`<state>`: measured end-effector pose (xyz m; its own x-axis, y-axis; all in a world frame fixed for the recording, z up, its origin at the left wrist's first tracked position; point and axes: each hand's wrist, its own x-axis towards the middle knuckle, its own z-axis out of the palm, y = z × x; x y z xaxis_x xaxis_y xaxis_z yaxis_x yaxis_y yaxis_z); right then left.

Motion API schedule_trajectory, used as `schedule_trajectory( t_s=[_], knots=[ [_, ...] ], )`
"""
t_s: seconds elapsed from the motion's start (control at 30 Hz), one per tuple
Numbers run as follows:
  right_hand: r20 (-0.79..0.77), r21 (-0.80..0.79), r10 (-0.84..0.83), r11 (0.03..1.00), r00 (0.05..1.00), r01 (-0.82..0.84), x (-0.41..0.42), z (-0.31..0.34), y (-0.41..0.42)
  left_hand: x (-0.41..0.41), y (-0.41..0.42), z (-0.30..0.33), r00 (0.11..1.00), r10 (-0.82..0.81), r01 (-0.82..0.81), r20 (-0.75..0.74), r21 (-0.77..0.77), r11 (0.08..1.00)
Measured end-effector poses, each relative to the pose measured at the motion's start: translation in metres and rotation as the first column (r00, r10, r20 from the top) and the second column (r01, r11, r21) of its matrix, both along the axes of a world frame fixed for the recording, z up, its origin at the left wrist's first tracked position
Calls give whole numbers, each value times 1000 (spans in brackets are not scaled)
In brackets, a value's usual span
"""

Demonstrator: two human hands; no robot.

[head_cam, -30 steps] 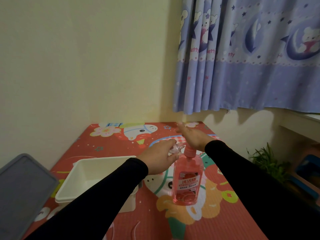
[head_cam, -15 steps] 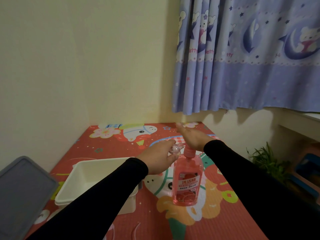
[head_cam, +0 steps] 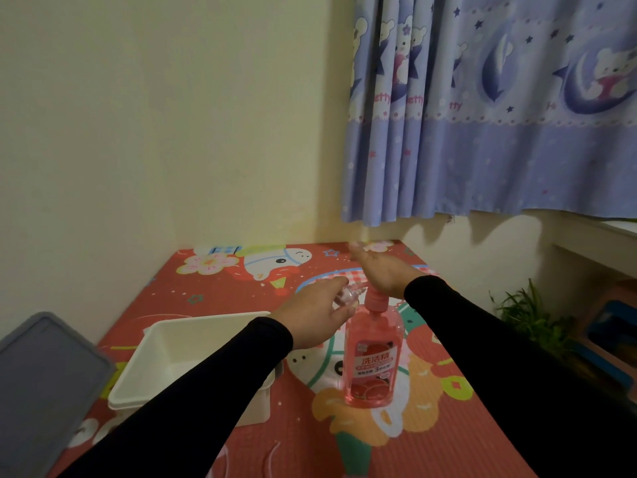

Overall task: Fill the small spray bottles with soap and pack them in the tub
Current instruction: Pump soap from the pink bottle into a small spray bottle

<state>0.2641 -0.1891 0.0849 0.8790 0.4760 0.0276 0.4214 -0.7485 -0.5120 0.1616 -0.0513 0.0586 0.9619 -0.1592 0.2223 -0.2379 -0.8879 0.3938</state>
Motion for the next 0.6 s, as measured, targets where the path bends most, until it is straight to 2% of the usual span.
schedule_trajectory(
  t_s=[0.1,0.23,0.47,0.6],
  knots=[
    [17,-7,13,1000,1000,-13,-2,9,-2,1,1,6,1000,-4,4,-15,-6,1000],
    [21,82,1,997,1000,-3,0,15,-5,0,2,12,1000,-10,11,6,-30,1000],
    [-1,25,5,1000,1000,-5,4,-3,-1,1,1,0,1000,-7,7,-27,-9,1000],
    [-2,107,4,994,1000,-4,3,5,-3,2,3,8,999,12,-12,-46,0,1000]
  ],
)
